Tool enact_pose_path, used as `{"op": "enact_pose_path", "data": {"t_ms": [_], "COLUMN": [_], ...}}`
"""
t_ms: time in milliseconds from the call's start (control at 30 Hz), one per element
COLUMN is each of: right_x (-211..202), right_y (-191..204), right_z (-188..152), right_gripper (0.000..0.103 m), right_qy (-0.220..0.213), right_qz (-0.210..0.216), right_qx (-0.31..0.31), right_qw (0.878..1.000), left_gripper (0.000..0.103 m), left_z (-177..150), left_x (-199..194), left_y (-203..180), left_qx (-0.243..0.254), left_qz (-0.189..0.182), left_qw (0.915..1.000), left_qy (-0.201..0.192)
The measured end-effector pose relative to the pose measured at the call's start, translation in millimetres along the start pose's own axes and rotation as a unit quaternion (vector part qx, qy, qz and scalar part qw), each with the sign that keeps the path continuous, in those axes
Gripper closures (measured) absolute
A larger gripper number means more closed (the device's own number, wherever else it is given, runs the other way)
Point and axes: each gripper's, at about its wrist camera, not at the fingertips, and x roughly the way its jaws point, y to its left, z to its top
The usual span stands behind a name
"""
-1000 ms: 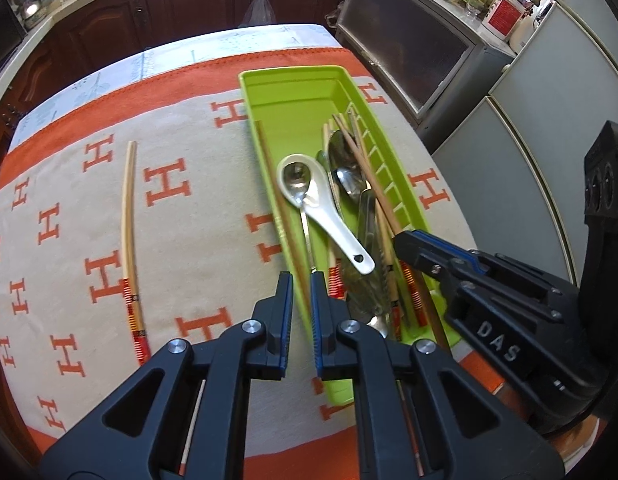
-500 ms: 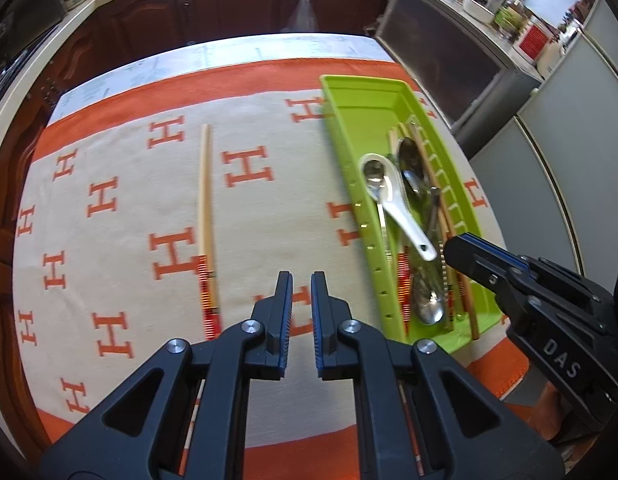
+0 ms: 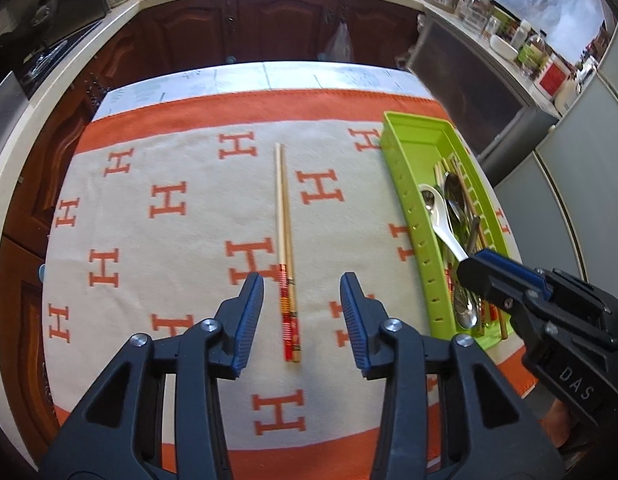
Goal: Organize utensils
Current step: 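Withdraw both open grippers from the tray toward the last chopsticks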
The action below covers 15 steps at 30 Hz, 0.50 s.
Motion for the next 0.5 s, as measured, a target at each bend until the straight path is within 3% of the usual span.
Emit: {"op": "enact_pose_path", "data": {"t_ms": [233,500], "right_x": [20,39], "right_y": [9,8], "right_z": [-7,-16], "right_gripper": [0.084,0.084], "right_qy": [0.019,0.043], "right_qz": [0.004,0.003], "right_qx": [-0.002,0.003], "right_qw": [1.000,0.999], "left_gripper": [0.067,0.069], "left_z": [3,2], "left_x": [16,70], "left_y": [27,35], "left_qx": [-0.013,0.003], "left_qz": [0.003,-0.005], "left_qw": [0.9999,0.9994], "left_qy": [-0.008,0.035]}}
